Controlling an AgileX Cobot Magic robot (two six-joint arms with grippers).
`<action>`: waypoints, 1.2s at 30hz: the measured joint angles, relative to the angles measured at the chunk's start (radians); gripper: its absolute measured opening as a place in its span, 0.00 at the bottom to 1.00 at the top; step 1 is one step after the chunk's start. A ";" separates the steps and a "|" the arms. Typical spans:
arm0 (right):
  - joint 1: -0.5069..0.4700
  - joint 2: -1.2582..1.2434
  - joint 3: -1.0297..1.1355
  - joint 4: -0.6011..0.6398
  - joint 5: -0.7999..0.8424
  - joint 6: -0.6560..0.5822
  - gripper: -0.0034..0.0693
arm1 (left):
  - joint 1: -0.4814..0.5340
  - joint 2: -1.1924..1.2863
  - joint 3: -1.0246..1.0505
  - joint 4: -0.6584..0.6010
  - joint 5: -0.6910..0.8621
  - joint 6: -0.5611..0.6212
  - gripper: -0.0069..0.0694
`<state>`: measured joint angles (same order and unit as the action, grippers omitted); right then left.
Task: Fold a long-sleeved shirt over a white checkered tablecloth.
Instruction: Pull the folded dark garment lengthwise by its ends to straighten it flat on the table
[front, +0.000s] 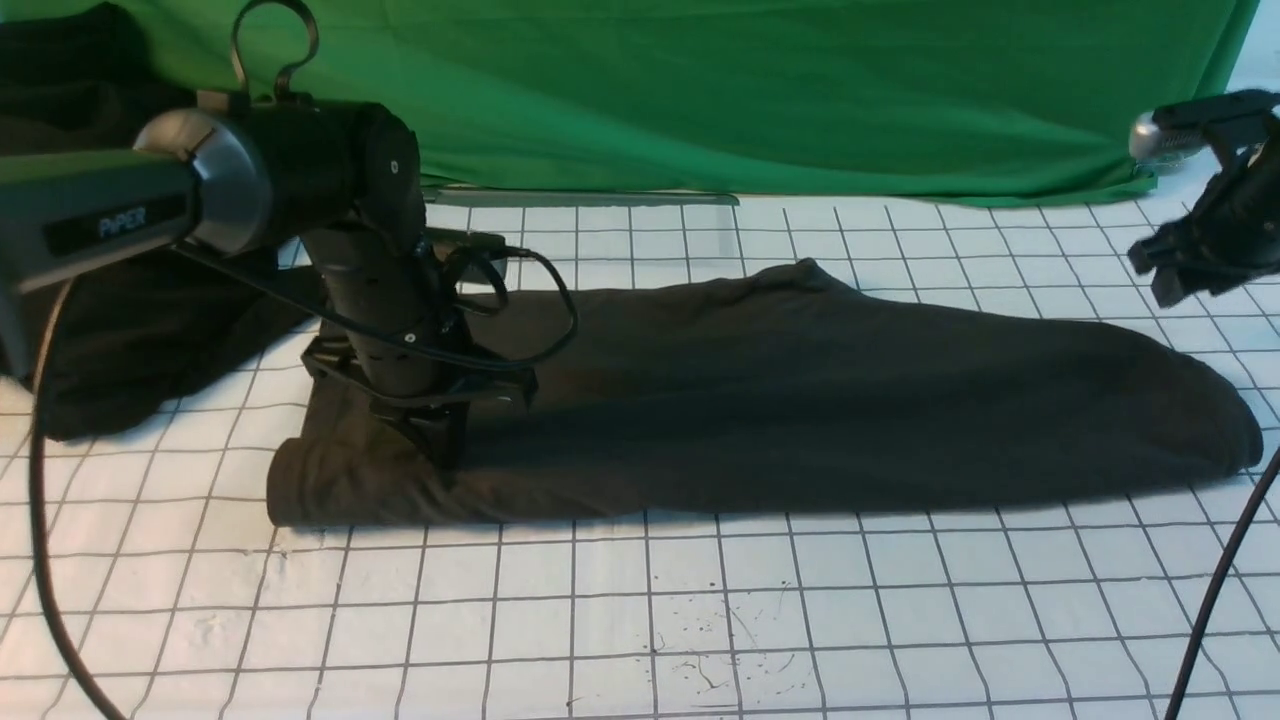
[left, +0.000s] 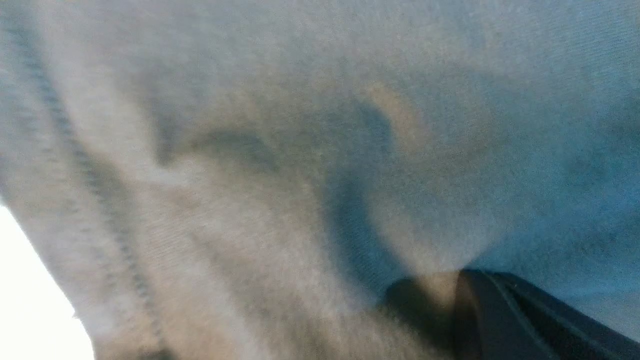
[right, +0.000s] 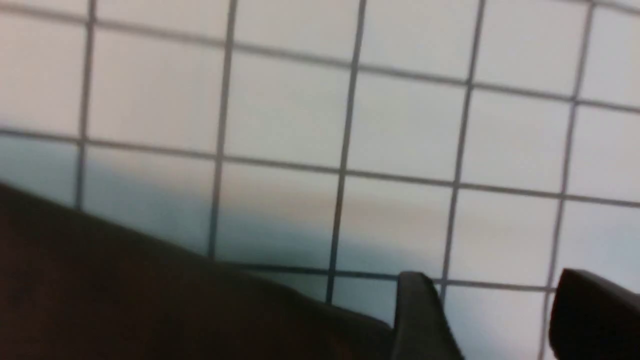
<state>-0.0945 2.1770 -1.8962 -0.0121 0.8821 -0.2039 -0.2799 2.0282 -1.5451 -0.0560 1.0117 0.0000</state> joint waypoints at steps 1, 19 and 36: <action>0.008 -0.020 -0.017 0.005 0.005 0.010 0.50 | 0.000 -0.019 0.001 0.001 -0.007 0.000 0.09; 0.314 0.130 -0.114 0.490 -0.013 -0.348 0.06 | 0.000 -0.143 0.005 0.017 0.001 -0.048 0.09; 0.295 0.225 -0.123 0.450 -0.267 -0.232 0.06 | 0.000 -0.142 0.005 0.013 0.058 -0.048 0.09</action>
<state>0.2006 2.4019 -2.0191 0.4383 0.6150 -0.4361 -0.2799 1.8859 -1.5398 -0.0426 1.0695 -0.0483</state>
